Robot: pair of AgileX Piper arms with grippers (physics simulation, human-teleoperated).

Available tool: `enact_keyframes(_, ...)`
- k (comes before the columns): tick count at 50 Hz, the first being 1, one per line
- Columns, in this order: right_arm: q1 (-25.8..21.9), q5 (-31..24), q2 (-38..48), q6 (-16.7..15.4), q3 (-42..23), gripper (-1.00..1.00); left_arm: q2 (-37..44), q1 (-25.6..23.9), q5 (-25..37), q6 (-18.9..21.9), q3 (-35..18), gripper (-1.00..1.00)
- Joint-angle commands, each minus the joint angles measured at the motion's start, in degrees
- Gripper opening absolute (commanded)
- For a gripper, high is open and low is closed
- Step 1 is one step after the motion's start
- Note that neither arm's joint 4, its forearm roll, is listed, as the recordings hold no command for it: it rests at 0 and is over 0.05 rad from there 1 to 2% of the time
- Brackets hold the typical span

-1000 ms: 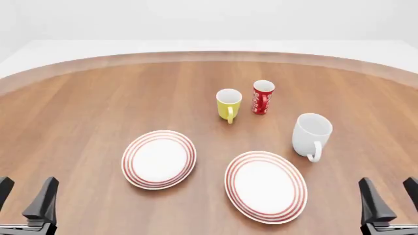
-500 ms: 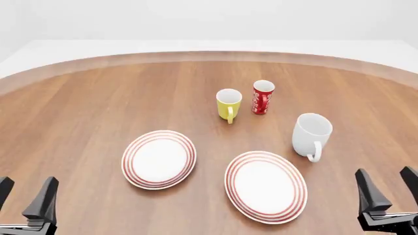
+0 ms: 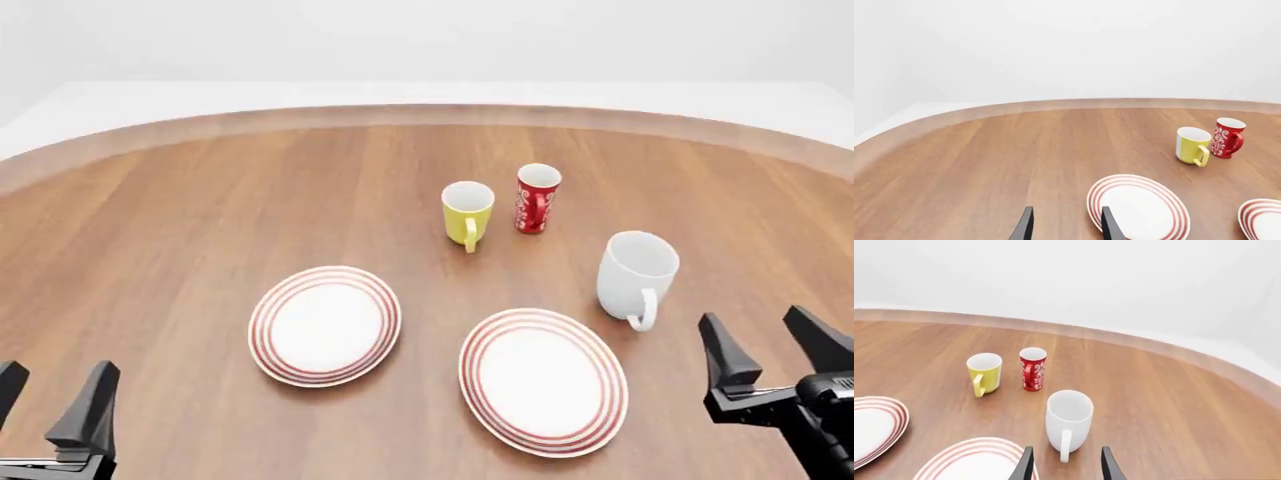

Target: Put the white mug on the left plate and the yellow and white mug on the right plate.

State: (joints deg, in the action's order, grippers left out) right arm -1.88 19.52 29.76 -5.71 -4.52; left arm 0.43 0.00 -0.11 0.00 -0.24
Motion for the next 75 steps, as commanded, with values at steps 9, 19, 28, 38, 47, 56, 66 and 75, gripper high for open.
enact_keyframes(9, -0.24, 11.28, 17.18, -0.02, -1.64, 1.0, 0.0, 0.0, 0.0, 0.0, 0.0, 1.0)
enact_keyframes(19, 0.06, 16.61, 24.05, 0.03, -2.37, 1.0, 0.0, 0.0, 0.0, 0.0, 0.0, 1.0)
enact_keyframes(28, 0.26, 20.66, 30.9, 0.69, -3.79, 1.0, 0.0, 0.0, 0.0, 0.0, 0.0, 1.0)
enact_keyframes(38, -0.2, 24.54, 36.47, 1.3, -4.66, 1.0, 0.0, 0.0, 0.0, 0.0, 0.0, 1.0)
enact_keyframes(47, 0.37, 32.3, 49.45, 2.72, -7.09, 1.0, 0.0, 0.0, 0.0, 0.0, 0.0, 1.0)
enact_keyframes(56, 0.57, 33.42, 51.73, 3.0, -7.51, 1.0, 0.0, 0.0, 0.0, 0.0, 0.0, 1.0)
enact_keyframes(66, 1.24, 35.35, 55.6, 2.96, -8.22, 1.0, 0.0, 0.0, 0.0, 0.0, 0.0, 1.0)
enact_keyframes(75, 1.47, 36.49, 58.38, 2.94, -9.02, 1.0, 0.0, 0.0, 0.0, 0.0, 0.0, 1.0)
